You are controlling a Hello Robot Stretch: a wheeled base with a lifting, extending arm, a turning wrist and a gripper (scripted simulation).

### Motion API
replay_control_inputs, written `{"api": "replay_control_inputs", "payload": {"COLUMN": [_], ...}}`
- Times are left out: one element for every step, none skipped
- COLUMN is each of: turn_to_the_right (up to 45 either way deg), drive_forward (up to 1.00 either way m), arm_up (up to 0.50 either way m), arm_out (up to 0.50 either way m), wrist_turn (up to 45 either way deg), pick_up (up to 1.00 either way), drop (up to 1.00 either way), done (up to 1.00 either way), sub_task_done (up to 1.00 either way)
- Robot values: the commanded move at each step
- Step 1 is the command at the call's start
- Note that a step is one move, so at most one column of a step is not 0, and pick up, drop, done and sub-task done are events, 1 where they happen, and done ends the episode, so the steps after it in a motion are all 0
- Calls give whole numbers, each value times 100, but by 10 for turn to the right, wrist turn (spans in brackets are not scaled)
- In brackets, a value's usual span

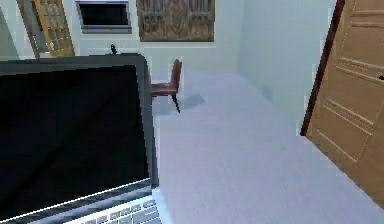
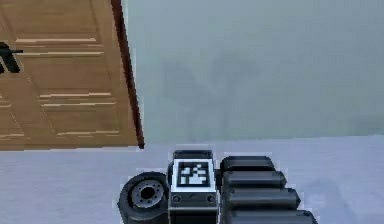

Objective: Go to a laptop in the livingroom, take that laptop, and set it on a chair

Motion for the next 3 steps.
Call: {"api": "replay_control_inputs", "payload": {"turn_to_the_right": [0, 0, 0], "drive_forward": [100, 100, 45], "arm_up": [0, 0, 0], "arm_out": [0, 0, 0], "wrist_turn": [0, 0, 0], "pick_up": [0, 0, 0], "drop": [0, 0, 0], "done": [0, 0, 0], "sub_task_done": [0, 0, 0]}}
